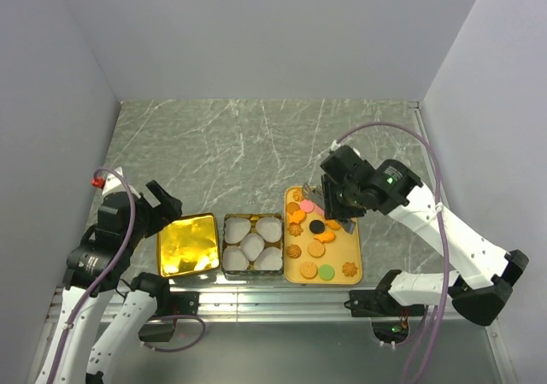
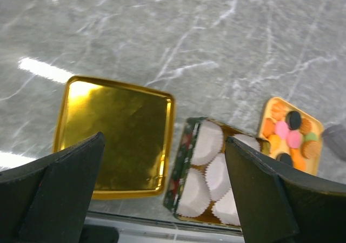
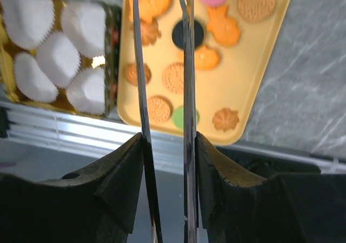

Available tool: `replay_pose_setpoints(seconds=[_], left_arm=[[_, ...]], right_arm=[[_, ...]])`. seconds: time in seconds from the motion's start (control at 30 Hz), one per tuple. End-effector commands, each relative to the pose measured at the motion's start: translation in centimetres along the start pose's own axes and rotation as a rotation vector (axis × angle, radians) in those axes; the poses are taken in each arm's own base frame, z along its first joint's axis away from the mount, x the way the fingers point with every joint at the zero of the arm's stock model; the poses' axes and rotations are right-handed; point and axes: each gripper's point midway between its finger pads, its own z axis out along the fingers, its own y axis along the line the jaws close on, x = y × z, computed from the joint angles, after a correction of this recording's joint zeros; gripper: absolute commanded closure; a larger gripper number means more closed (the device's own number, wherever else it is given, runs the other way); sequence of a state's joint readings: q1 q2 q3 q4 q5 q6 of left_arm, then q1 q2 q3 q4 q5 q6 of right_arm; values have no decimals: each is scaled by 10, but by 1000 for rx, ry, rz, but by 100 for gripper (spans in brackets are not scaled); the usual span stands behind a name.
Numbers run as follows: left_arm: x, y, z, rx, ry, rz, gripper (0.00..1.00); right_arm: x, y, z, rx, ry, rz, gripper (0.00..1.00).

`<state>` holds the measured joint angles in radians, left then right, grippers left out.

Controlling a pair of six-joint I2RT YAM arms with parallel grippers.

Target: Pack the cookies

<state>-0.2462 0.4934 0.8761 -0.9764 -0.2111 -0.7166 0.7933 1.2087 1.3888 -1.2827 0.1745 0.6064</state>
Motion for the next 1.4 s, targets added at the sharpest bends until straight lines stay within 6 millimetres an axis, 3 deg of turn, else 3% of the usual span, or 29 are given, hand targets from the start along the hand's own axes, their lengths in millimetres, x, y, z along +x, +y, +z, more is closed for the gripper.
replay_pose_setpoints(seconds=[0.0, 0.17, 0.37, 0.53, 0.87, 1.37], left_arm=[[-9, -32, 5, 124, -6, 6, 1], [-11, -43, 19, 145, -22, -34, 1], [-20, -61, 36, 198, -51, 71, 0], [2, -84, 38, 338, 39, 149, 1], [6, -78, 35, 300, 35, 120, 1], [8, -76, 40, 271, 51, 121, 1]], right_arm=[[25, -13, -8, 44, 22, 43, 52], [56, -22, -4, 77, 83, 48, 52], [75, -26, 0, 128, 129, 7, 49], [81, -24, 8, 161, 164, -33, 46], [79, -26, 21, 246, 176, -77, 43], [83, -14, 33, 239, 216, -115, 46]])
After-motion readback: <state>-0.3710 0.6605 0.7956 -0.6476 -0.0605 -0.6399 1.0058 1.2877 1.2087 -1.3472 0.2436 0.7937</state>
